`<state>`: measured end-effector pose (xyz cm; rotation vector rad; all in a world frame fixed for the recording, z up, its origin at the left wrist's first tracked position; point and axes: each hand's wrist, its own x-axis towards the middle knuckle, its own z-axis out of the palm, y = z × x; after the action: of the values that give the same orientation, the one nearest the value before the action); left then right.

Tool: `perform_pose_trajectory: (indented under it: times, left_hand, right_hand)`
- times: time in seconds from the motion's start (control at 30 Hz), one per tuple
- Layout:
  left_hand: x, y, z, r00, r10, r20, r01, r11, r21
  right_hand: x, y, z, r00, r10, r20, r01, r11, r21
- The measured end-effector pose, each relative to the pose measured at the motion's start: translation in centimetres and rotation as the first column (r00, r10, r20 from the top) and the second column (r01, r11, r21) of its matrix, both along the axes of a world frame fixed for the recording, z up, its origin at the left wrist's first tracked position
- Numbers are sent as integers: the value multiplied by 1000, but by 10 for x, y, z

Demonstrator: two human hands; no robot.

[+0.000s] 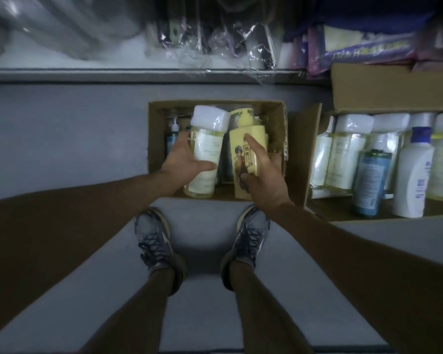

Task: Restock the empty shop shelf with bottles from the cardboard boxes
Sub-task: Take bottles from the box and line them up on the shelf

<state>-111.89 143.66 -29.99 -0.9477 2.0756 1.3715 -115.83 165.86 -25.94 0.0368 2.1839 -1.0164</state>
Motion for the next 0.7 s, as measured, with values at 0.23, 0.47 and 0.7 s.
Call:
perform_pose_trajectory:
  times: [0.23, 0.47, 0.7]
  left_hand:
    - [23, -39, 133, 995, -32, -95, 37, 998, 57]
    - [40, -72, 312, 980, 97, -176, -85, 994, 71]
    - [62, -102, 514, 939, 162, -304, -161, 987, 30]
  right_hand:
    - [7, -20, 123, 998, 5, -63, -12, 993, -115]
    - [15, -31, 283, 993, 9, -119, -35, 976, -216]
    - [32, -51, 473, 976, 61, -211, -123, 949, -292]
